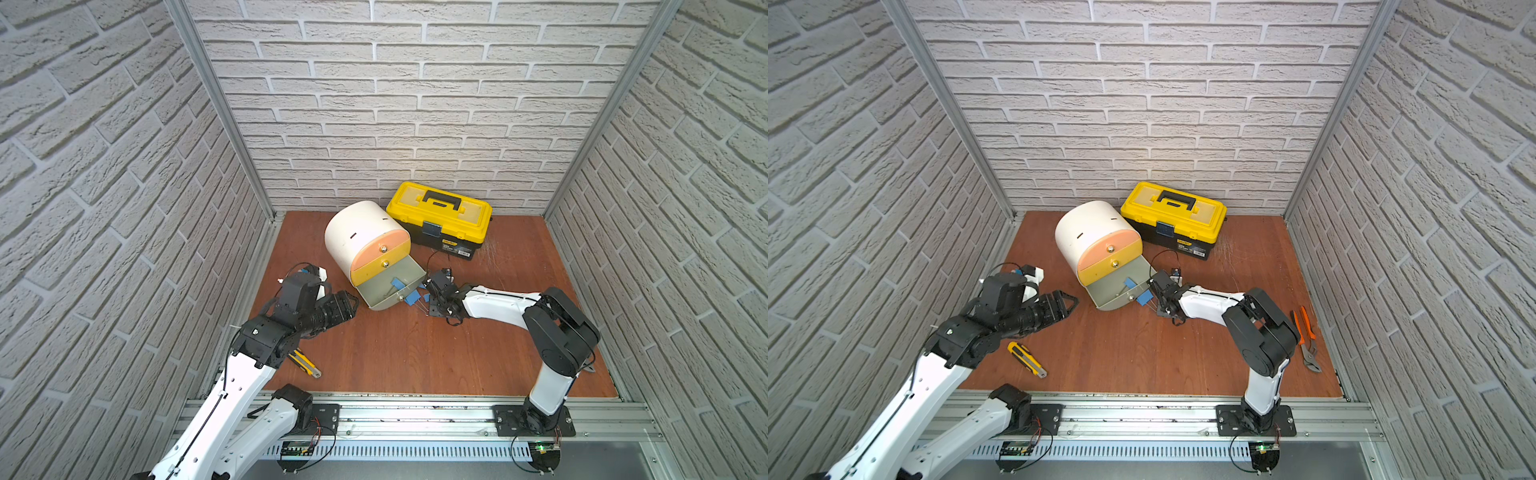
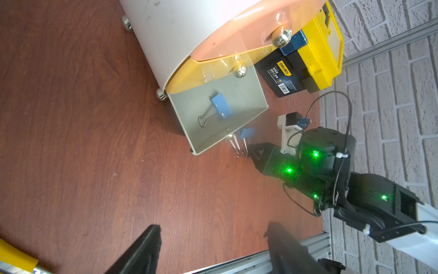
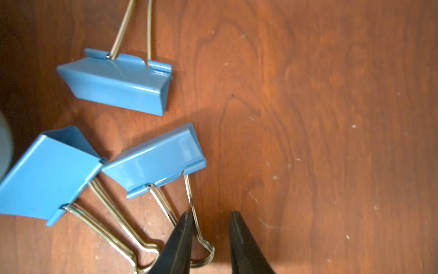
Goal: Put the binder clips in the drawer according to color
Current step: Pick up the binder clip at the center of the board.
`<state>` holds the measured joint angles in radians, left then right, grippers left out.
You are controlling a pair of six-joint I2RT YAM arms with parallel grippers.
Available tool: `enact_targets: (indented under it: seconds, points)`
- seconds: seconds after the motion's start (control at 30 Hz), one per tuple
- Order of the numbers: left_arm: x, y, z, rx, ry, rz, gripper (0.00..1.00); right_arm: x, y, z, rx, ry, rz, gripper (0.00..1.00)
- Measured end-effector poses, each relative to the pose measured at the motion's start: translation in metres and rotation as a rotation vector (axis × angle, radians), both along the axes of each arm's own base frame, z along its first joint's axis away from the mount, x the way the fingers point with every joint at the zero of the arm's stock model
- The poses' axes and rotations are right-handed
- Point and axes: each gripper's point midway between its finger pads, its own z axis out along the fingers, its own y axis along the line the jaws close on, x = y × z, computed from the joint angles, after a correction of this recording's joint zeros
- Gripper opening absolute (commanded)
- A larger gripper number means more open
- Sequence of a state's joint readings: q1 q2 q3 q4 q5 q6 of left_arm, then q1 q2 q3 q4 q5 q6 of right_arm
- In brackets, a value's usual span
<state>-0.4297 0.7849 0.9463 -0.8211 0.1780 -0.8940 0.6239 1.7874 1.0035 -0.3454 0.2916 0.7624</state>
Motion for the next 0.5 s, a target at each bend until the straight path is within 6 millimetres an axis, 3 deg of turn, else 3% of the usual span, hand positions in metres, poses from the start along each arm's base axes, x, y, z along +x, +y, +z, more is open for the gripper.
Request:
enact_targets:
  seconds: [0.23,0.5]
  points:
    - [0.001,-0.002,-0.002,-0.005,-0.003,-0.004,0.75,-0.018,-0.014,-0.001,0.008,0.003,-0.011,0.02]
    - [0.002,-0.003,-0.003,-0.013,-0.007,-0.009,0.75,-0.055,-0.036,-0.001,0.022,0.025,-0.014,0.02]
